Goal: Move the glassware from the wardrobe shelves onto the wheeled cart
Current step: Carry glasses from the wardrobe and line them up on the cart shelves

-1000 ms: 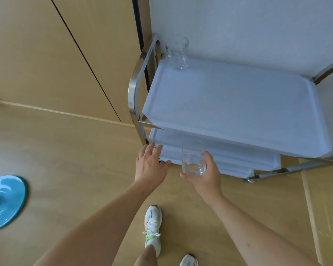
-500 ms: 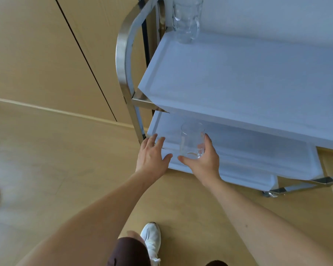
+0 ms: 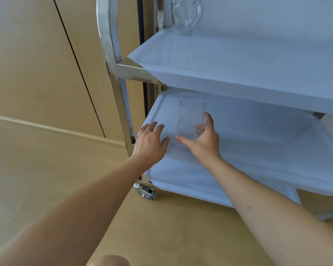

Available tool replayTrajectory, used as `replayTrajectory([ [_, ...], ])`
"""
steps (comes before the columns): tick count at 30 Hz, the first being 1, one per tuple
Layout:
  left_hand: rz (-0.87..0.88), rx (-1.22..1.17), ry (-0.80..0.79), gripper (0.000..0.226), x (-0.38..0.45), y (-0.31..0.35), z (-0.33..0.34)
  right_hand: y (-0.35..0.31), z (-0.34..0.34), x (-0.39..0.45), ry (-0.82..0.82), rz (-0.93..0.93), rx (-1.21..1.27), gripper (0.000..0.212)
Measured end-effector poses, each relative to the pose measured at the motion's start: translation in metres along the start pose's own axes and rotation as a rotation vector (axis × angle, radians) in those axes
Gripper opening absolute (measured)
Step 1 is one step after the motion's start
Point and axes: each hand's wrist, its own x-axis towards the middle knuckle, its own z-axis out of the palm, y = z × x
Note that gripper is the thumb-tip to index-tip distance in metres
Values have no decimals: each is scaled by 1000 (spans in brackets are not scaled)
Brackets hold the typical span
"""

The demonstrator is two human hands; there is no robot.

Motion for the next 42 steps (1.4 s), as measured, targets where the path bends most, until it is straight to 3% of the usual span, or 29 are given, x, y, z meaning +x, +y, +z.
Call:
replayTrajectory([
  [7, 8, -2, 19, 52, 37, -4, 19, 21, 13, 21, 25, -48, 58, 94],
  [12, -9, 149, -42, 47, 67, -11, 28, 28, 19, 39, 7, -114, 4, 94],
  [17, -13, 253, 39, 43, 77, -11, 36, 26, 25, 65, -13, -108, -28, 95],
  [42, 60, 199, 88, 37, 72, -14, 40, 12, 116, 202, 93, -152, -55, 93],
])
